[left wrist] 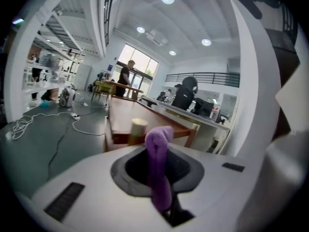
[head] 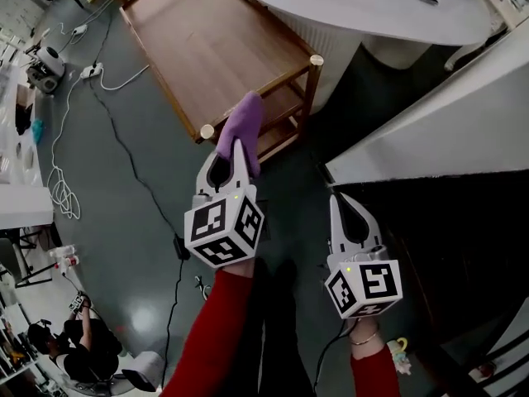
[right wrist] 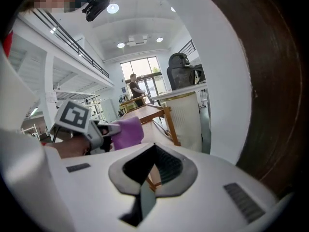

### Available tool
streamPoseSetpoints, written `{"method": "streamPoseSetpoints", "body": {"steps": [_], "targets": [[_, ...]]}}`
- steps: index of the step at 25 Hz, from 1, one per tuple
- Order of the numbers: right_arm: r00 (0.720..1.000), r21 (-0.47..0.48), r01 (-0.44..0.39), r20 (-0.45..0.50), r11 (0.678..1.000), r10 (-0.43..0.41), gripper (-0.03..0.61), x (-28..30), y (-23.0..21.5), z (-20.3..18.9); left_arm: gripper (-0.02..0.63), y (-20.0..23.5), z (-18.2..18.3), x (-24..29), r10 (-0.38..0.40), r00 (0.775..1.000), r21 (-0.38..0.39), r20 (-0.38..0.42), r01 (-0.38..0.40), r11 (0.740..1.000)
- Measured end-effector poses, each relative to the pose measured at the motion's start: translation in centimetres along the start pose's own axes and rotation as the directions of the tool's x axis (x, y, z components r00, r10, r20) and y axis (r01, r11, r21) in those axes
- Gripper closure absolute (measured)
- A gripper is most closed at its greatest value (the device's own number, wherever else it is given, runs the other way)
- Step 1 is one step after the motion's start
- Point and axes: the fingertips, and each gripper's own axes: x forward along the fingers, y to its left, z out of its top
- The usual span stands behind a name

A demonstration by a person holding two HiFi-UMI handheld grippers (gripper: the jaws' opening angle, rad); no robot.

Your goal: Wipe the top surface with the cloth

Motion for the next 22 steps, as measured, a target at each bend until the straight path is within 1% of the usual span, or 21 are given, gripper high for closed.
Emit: {"method": "streamPoseSetpoints", "body": {"steps": [2, 5, 8, 10, 11, 12, 13, 14, 16, 17, 19, 20, 22], "targets": [[1.000, 0.000, -0.013, -0.004, 1.000, 0.013, 0.568, 0.3, 0.4, -0.2, 0.563, 3.3, -0.9, -2.2, 0.062, 0.998, -0.019, -0.009, -0.062, 0.998], [1.000, -0.028, -0.029, -0.007, 0.999, 0.029, 0.568, 0.6, 1.0, -0.3, 0.563, 6.4, -2.2, -4.2, 0.118, 0.993, -0.016, -0.027, -0.118, 0.993], [1.000, -0.040, -0.031, -0.007, 0.999, 0.031, 0.568, 0.7, 1.2, -0.5, 0.563, 7.8, -2.9, -5.3, 0.152, 0.988, -0.023, -0.029, -0.153, 0.988], [1.000, -0.046, -0.025, -0.005, 0.999, 0.025, 0.568, 0.8, 1.2, -0.6, 0.563, 7.7, -3.4, -5.7, 0.145, 0.989, -0.026, -0.033, -0.146, 0.989], [1.000, -0.050, -0.020, -0.004, 0.999, 0.020, 0.568, 0.9, 1.1, -0.7, 0.563, 7.0, -3.8, -5.8, 0.119, 0.992, -0.025, -0.043, -0.121, 0.992], [1.000, -0.052, -0.013, -0.005, 0.999, 0.013, 0.568, 0.9, 0.9, -0.8, 0.563, 5.8, -4.4, -6.0, 0.073, 0.996, -0.021, -0.058, -0.075, 0.997], [1.000, -0.052, -0.005, -0.006, 0.999, 0.005, 0.568, 0.9, 0.7, -0.9, 0.563, 4.0, -5.1, -6.0, 0.011, 0.997, -0.014, -0.076, -0.012, 1.000], [1.000, -0.049, 0.004, -0.009, 0.999, -0.004, 0.566, 0.9, 0.4, -1.1, 0.563, 2.0, -5.9, -5.8, -0.058, 0.994, -0.005, -0.093, 0.058, 0.998], [1.000, -0.043, 0.021, -0.016, 0.999, -0.021, 0.568, 0.9, -0.2, -1.4, 0.563, -2.3, -7.3, -4.4, -0.183, 0.976, 0.016, -0.119, 0.186, 0.982], [0.999, -0.042, 0.028, -0.018, 0.999, -0.029, 0.568, 0.9, -0.5, -1.5, 0.563, -4.3, -7.8, -3.1, -0.230, 0.965, 0.026, -0.128, 0.236, 0.972], [0.999, -0.039, 0.044, -0.021, 0.998, -0.045, 0.566, 1.0, -1.3, -1.6, 0.563, -7.5, -8.5, 0.6, -0.292, 0.945, 0.048, -0.147, 0.301, 0.952], [0.998, -0.034, 0.053, -0.023, 0.998, -0.053, 0.566, 1.0, -1.7, -1.8, 0.563, -8.7, -9.0, 2.8, -0.305, 0.939, 0.058, -0.162, 0.318, 0.946], [0.997, -0.021, 0.068, -0.025, 0.997, -0.068, 0.568, 1.0, -2.5, -2.2, 0.563, -10.1, -10.4, 7.1, -0.302, 0.931, 0.075, -0.204, 0.323, 0.943]]}}
